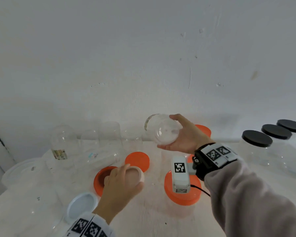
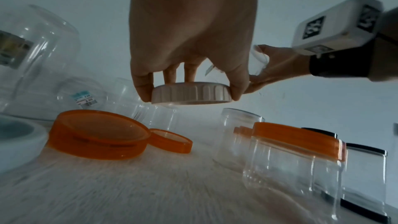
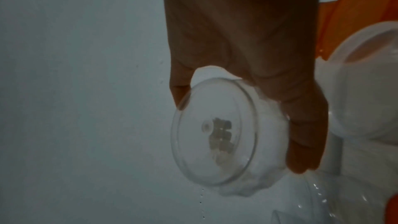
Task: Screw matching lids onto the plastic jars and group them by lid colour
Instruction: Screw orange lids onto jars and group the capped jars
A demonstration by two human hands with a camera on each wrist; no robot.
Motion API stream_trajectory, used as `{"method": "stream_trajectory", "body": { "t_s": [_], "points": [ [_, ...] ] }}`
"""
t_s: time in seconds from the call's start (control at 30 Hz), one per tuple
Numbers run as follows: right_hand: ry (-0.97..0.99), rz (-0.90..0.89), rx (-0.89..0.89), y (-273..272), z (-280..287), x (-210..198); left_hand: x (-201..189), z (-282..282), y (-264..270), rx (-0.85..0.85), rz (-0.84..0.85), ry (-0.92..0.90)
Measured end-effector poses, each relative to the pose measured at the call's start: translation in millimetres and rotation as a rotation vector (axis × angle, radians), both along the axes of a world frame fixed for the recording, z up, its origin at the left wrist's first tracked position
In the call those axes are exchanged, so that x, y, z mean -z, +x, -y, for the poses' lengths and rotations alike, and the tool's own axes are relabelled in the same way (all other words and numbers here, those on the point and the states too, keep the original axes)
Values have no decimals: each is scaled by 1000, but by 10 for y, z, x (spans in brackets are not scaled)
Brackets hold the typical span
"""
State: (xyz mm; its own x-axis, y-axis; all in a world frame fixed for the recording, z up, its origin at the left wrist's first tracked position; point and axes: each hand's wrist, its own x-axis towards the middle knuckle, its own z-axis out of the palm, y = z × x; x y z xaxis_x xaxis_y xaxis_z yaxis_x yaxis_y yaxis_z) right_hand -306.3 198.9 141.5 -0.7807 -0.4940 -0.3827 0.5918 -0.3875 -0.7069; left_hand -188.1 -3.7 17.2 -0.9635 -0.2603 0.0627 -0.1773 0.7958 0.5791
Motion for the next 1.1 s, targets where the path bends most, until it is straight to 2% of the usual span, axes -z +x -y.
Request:
{"method": "stream_trajectory", "body": {
  "t_s": [0.13, 0.2, 0.3, 0.43, 0.57, 0.77, 0.83, 0.97, 1.1],
  "points": [
    [-80, -135, -179, 270, -255, 194, -205, -100, 6, 9, 44, 109],
    [-147, -238, -283, 386, -379, 294, -286, -162, 39, -37, -3, 250],
    [-248, -362, -345, 519, -530, 372, -348, -246, 74, -67, -91, 385],
    [-282, -367, -285, 672, -673, 431, -452, -319, 129, -66, -31, 523],
    [-267, -275, -161, 732, -732, 525, -526, -428, 161, -75, -47, 562],
    [-295, -309, -96, 807, -826, 606, -580, -483, 203, -58, -61, 594],
    [-250, -341, -78, 804, -861, 617, -569, -476, 201, -62, -65, 607],
    [-190, -401, -98, 819, -915, 641, -522, -467, 175, -65, -67, 618],
    [-192, -352, -184, 885, -945, 696, -499, -457, 152, -61, -72, 630]
  ]
}}
